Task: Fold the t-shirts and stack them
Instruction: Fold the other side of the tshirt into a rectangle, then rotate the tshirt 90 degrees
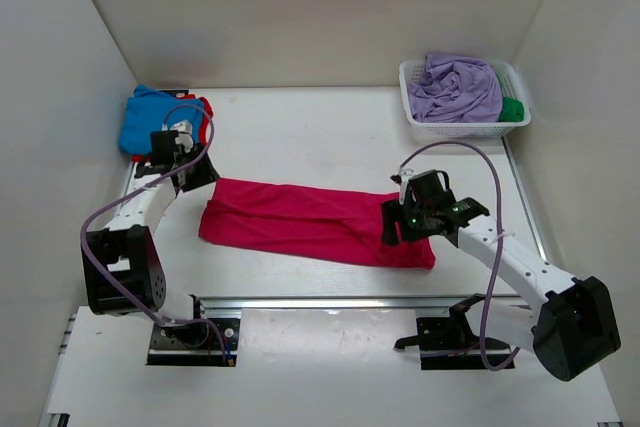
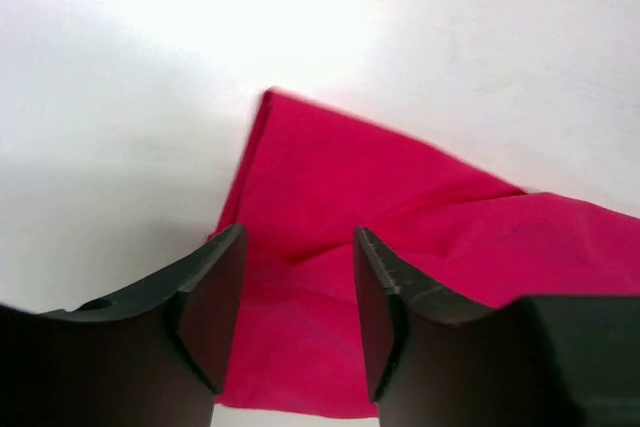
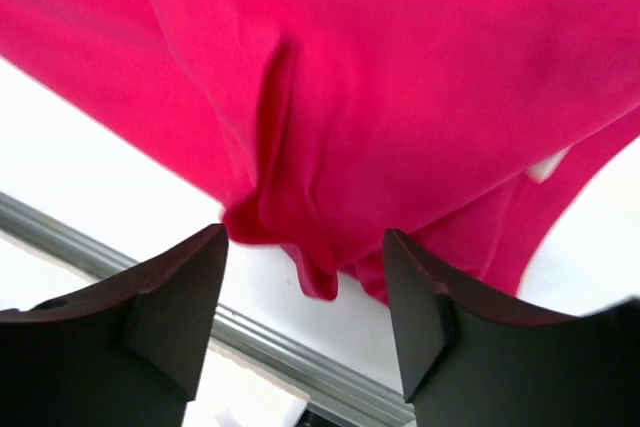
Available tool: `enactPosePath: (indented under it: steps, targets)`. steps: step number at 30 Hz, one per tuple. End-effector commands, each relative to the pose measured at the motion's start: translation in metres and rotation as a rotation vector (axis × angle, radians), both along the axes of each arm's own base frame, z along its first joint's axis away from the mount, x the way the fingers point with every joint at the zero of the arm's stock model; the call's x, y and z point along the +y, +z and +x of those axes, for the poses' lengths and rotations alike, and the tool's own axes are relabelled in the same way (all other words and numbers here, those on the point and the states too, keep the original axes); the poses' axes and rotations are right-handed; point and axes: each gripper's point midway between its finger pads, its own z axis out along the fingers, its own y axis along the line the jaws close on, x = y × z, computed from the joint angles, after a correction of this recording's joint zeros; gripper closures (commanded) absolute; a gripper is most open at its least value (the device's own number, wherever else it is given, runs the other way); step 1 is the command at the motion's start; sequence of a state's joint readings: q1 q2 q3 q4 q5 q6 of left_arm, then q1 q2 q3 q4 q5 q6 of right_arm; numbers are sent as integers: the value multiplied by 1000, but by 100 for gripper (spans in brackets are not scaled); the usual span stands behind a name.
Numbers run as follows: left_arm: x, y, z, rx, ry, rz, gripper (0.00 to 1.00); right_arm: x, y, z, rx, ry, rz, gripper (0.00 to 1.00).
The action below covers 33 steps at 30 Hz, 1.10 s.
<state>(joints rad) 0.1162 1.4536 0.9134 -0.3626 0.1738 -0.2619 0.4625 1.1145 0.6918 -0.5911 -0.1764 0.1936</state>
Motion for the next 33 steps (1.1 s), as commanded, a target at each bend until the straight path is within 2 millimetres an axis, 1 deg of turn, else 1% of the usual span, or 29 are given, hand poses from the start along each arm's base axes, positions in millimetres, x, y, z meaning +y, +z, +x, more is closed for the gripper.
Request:
enactPosePath:
  steps: [1,2,3,4,5,6,7,8,10,11,12,13,14,15,16,18,19,20,22,23,24,25,26,27,29,30,31,33]
  targets:
    - [-24,41,17,-118,-132,14,44,0,26,26,-85,-23,-8,38]
    - [-29,35,13,-94,-147,21,50,-2,25,28,-89,-26,-21,38]
    - [-34,30,12,-75,-167,25,57,-2,23,30,-82,-46,-22,41]
    - [-38,21,8,-45,-166,28,62,-4,17,30,-64,-61,-35,45]
    - [-39,17,6,-34,-168,29,61,-2,17,31,-63,-63,-31,46]
    - [-52,7,-1,-7,-188,32,62,-4,13,35,-54,-93,-36,47]
    - [-51,-3,-5,19,-179,38,61,-2,6,35,-25,-114,-35,48]
    - [-57,-7,-8,30,-187,38,60,-4,5,35,-19,-125,-42,49]
    - [-57,-22,-15,74,-168,65,60,-2,-7,35,3,-143,-57,50]
    - [-62,-28,-18,95,-171,68,59,-1,-9,37,-3,-149,-60,51]
    - [-62,-34,-23,121,-166,93,59,1,-13,35,13,-148,-60,51]
    - [-59,-42,-24,148,-151,125,59,-2,-20,34,35,-162,-70,52]
    - [-62,-51,-28,188,-149,128,60,-2,-25,37,46,-170,-78,51]
    - [-66,-54,-33,222,-156,134,61,-1,-27,37,51,-167,-86,52]
    - [-65,-58,-33,245,-137,154,64,-5,-33,40,65,-193,-100,52]
    - [-65,-67,-43,310,-121,167,71,-6,-36,47,81,-210,-104,51]
    - [-69,-70,-45,328,-113,161,72,-5,-38,52,92,-216,-102,51]
    - [-69,-76,-52,360,-104,151,73,-4,-40,57,105,-215,-100,51]
    - [-81,-77,-58,377,-121,115,74,-5,-49,65,130,-222,-129,51]
    - [-82,-82,-66,400,-124,114,74,-1,-42,77,116,-216,-129,51]
    - [-88,-81,-69,403,-138,111,73,1,-45,89,113,-217,-150,51]
    - [-92,-82,-74,414,-147,120,76,2,-57,92,141,-205,-173,51]
    - [-95,-84,-81,430,-157,118,77,8,-60,105,138,-194,-177,51]
    - [-103,-86,-90,449,-183,120,77,9,-60,113,144,-194,-175,51]
    - [-115,-92,-111,494,-216,91,79,27,-60,149,113,-169,-141,51]
    - [-120,-96,-127,520,-239,85,80,37,-47,173,69,-156,-115,51]
    - [-128,-93,-130,510,-264,69,82,45,-61,178,98,-138,-117,52]
    - [-138,-96,-155,545,-282,1,82,64,-62,218,85,-104,-110,51]
